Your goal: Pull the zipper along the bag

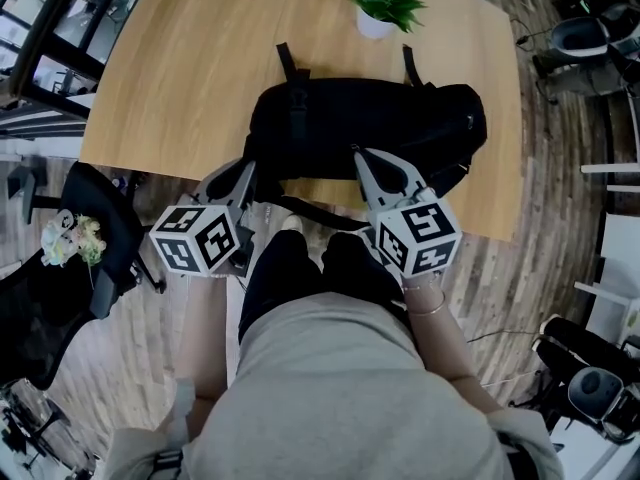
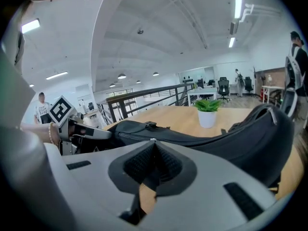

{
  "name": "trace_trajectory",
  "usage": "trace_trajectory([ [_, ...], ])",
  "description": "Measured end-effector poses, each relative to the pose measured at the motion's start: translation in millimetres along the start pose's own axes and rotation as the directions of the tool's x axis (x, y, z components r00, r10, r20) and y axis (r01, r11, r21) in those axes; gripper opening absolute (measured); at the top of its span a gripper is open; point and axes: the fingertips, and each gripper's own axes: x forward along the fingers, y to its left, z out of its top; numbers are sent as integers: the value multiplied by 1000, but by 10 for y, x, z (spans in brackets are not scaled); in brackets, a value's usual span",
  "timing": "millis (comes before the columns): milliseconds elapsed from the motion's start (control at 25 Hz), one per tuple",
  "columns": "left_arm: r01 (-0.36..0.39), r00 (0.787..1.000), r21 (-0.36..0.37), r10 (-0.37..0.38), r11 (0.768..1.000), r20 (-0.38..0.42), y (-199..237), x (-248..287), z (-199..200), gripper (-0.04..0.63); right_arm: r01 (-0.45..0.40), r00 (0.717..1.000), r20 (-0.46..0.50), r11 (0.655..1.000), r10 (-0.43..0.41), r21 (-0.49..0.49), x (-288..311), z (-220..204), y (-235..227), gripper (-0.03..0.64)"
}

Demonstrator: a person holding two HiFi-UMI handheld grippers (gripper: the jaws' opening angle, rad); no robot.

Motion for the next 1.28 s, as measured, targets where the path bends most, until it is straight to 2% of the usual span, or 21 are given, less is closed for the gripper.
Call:
trace_trajectory([
  [200, -61, 998, 2, 61, 998, 21, 19, -1, -13, 36, 0, 1000, 1, 1000, 0, -7, -65, 9, -129, 9],
  [480, -109, 993, 6, 109, 994, 46, 33, -23, -16, 37, 6, 1000, 6, 1000, -6, -15, -173, 31, -289, 9],
  [600, -137, 990, 30, 135, 990, 50, 22, -12, -17, 37, -8, 1000, 7, 1000, 8, -14, -194, 35, -315, 9],
  [840, -229, 973, 155, 222, 961, 60, -43, -39, 19, 50, -32, 999, 17, 999, 32, -17, -217, 68, -300, 9],
  [960, -257, 966, 254, 246, 932, 74, -118, -76, 87, 141, -44, 999, 24, 999, 44, -13, -223, 107, -312, 9],
  [1000, -259, 966, 282, 247, 924, 80, -154, -87, 112, 153, -49, 998, 25, 999, 49, -13, -223, 118, -308, 9],
  [1120, -234, 972, 360, 220, 903, 81, -316, -69, 168, 167, -66, 997, 30, 998, 67, -7, -222, 145, -304, 9],
  [1280, -150, 989, 467, 131, 871, 74, -638, 83, 216, 169, -80, 996, 28, 997, 80, -8, -214, 156, -311, 9],
])
